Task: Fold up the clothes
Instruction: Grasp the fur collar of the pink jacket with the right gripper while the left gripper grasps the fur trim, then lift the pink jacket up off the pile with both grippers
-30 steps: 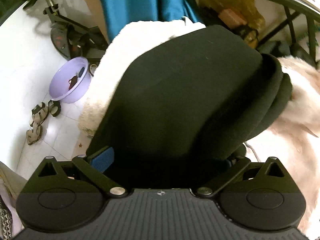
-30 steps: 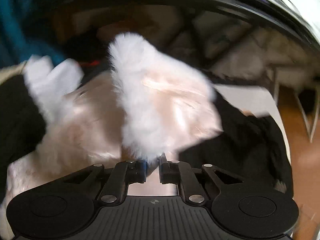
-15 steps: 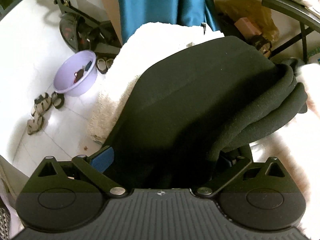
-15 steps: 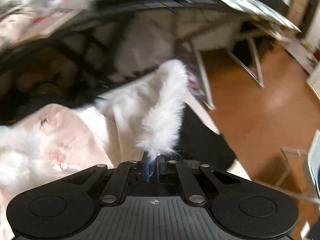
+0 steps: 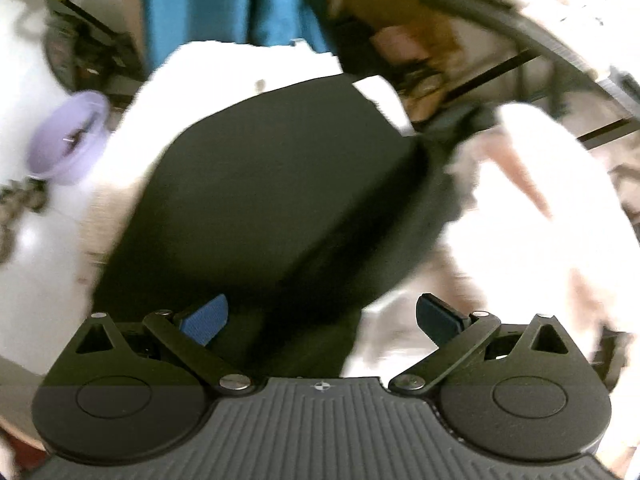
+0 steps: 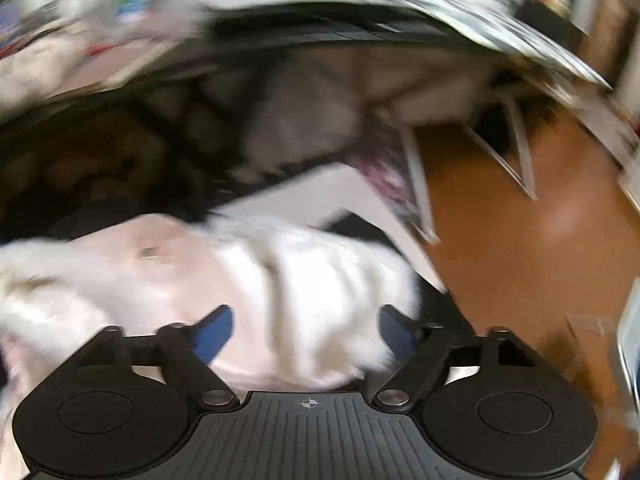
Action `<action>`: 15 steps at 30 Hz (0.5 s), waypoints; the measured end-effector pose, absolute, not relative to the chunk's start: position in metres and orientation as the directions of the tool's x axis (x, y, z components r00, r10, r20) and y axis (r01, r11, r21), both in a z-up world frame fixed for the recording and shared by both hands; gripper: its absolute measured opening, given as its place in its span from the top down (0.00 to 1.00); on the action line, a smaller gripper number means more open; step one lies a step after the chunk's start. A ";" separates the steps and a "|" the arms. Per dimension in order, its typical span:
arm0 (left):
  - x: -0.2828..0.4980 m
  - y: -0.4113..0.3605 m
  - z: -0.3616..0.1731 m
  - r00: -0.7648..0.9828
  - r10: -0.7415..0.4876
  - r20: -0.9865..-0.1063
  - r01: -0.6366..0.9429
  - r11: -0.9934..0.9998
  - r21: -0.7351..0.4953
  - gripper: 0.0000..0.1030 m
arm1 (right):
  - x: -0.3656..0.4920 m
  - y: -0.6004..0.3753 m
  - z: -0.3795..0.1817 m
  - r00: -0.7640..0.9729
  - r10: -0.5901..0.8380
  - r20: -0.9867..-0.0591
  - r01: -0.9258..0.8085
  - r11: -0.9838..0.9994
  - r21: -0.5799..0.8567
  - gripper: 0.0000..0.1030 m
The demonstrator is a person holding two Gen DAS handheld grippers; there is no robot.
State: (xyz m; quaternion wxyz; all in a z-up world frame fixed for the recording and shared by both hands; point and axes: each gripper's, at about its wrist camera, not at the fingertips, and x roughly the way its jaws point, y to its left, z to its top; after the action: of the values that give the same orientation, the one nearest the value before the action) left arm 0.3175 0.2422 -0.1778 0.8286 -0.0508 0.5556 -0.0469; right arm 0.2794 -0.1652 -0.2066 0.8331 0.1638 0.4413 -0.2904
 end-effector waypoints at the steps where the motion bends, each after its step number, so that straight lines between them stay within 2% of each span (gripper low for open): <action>1: 0.318 0.238 -0.178 0.373 -0.168 -0.912 0.030 0.985 -0.169 0.00 | 0.287 -0.160 -0.207 0.464 -0.316 -0.827 0.592 0.806 0.025 0.19; 4: 0.322 0.222 -0.184 0.358 -0.235 -0.904 0.050 0.971 -0.233 0.00 | 0.317 -0.144 -0.220 0.484 -0.251 -0.838 0.501 0.865 0.030 0.16; 6: 0.327 0.208 -0.190 0.352 -0.231 -0.907 0.068 0.973 -0.222 0.00 | 0.340 -0.132 -0.233 0.462 -0.230 -0.857 0.461 0.887 0.010 0.16; 7: 0.329 0.202 -0.193 0.347 -0.222 -0.911 0.072 0.975 -0.210 0.00 | 0.350 -0.128 -0.241 0.442 -0.223 -0.869 0.448 0.894 -0.002 0.19; 8: 0.333 0.197 -0.195 0.342 -0.215 -0.915 0.073 0.977 -0.202 0.00 | 0.356 -0.130 -0.251 0.402 -0.223 -0.888 0.453 0.891 -0.019 0.42; 10: 0.337 0.190 -0.195 0.342 -0.219 -0.914 0.084 0.976 -0.203 0.00 | 0.358 -0.138 -0.265 0.354 -0.220 -0.909 0.472 0.881 -0.030 0.82; 13: 0.336 0.181 -0.188 0.352 -0.272 -0.895 0.143 0.961 -0.236 0.01 | 0.332 -0.162 -0.263 0.369 -0.248 -0.896 0.537 0.843 -0.012 0.88; 15: 0.330 0.176 -0.182 0.340 -0.356 -0.870 0.212 0.931 -0.298 0.01 | 0.308 -0.182 -0.256 0.371 -0.304 -0.877 0.606 0.796 -0.019 0.89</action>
State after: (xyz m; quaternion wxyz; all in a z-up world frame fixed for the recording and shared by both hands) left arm 0.3302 0.1756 -0.1824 0.8160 -0.0661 0.5473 -0.1740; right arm 0.3081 -0.1817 -0.2563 0.8134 0.1553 0.4860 -0.2795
